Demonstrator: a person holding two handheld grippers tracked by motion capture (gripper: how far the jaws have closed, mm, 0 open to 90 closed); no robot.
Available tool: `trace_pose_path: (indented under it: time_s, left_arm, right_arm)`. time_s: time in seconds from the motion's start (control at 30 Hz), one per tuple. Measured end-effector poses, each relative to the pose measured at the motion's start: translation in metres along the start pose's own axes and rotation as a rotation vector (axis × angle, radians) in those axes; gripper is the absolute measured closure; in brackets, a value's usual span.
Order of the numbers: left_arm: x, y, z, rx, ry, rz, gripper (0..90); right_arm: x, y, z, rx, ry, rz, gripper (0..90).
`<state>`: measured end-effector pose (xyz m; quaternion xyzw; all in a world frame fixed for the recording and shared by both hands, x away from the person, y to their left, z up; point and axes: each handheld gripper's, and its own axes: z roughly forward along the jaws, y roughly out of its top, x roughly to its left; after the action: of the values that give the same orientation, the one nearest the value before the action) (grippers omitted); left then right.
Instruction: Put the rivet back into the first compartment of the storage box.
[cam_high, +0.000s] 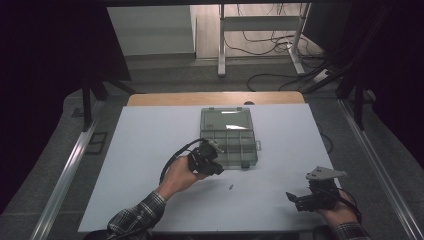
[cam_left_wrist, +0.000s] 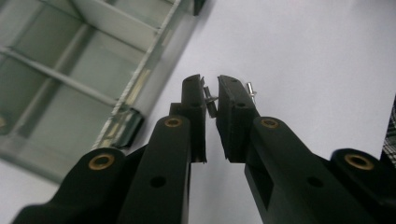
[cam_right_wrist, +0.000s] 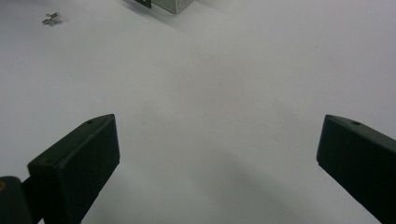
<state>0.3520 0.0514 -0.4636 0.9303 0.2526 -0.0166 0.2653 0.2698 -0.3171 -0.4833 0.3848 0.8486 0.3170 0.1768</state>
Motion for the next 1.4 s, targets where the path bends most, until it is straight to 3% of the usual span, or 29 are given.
trace_pose_path:
  time_s: [0.6, 0.87, 1.1, 1.4]
  left_arm:
    - [0.039, 0.010, -0.030, -0.023, 0.044, -0.083, 81.8]
    - [0.061, 0.020, -0.038, -0.031, 0.085, -0.112, 81.8]
    - [0.075, 0.026, -0.034, -0.023, 0.111, -0.130, 81.6]
    - [0.094, 0.030, -0.016, -0.019, 0.137, -0.186, 81.5]
  right_arm:
    - [0.000, 0.000, 0.000, -0.003, 0.001, 0.000, 0.0]
    - [0.000, 0.000, 0.000, -0.002, 0.002, -0.001, 0.0]
    - [0.000, 0.000, 0.000, -0.002, 0.003, -0.001, 0.0]
    - [0.000, 0.000, 0.000, -0.002, 0.006, -0.002, 0.0]
